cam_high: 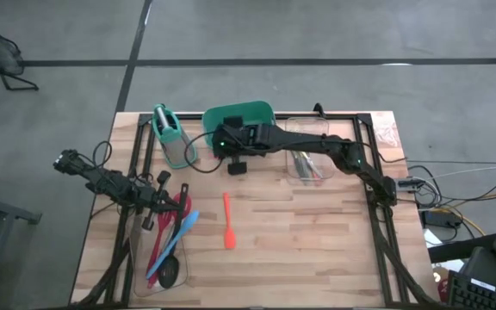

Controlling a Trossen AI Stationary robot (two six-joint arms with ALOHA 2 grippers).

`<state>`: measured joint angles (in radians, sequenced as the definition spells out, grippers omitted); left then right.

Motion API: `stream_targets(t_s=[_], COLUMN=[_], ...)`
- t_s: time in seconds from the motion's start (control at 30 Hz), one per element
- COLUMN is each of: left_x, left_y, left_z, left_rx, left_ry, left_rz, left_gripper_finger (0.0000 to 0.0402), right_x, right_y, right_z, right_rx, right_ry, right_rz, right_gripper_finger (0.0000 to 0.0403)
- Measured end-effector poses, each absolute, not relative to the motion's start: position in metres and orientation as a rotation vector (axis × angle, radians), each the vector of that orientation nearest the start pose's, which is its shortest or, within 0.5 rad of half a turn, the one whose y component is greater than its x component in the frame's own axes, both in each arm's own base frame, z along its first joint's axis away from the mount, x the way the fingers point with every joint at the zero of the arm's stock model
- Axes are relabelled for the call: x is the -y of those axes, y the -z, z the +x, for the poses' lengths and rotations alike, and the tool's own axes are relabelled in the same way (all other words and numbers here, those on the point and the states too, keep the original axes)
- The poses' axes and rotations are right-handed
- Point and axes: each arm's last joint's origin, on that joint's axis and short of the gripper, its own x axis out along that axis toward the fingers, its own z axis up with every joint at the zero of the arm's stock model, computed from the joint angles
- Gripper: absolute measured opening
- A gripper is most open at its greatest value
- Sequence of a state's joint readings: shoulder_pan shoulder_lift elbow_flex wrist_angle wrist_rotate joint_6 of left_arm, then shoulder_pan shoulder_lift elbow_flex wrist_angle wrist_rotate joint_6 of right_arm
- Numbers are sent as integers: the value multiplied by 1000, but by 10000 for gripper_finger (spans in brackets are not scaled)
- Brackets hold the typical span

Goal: Pick & Place Kitchen Items
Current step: Put the pink spatula into the green bin

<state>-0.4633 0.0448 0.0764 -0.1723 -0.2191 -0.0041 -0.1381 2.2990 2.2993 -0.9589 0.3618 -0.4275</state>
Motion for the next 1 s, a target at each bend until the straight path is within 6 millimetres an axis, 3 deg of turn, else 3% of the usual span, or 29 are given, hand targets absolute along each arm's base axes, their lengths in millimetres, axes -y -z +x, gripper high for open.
stream_targets(t_s=[0.17, 0.33, 0.67, 1.0], left_x=[37, 36, 37, 37], left_y=[-170, -170, -170, -169], left_z=[87, 87, 87, 87], left_rx=[-134, -134, -134, -134], left_ry=[244, 243, 244, 243], left_rz=[43, 43, 43, 43], left_gripper_finger=[10, 10, 10, 10], right_x=[57, 52, 62, 91], right_y=[-276, -270, -264, -245], right_z=[496, 502, 515, 511], right_rx=[-1011, -964, -805, -827], right_ry=[109, 101, 69, 101], right_rz=[-492, -511, -530, -482], right_gripper_finger=[18, 68, 179, 185])
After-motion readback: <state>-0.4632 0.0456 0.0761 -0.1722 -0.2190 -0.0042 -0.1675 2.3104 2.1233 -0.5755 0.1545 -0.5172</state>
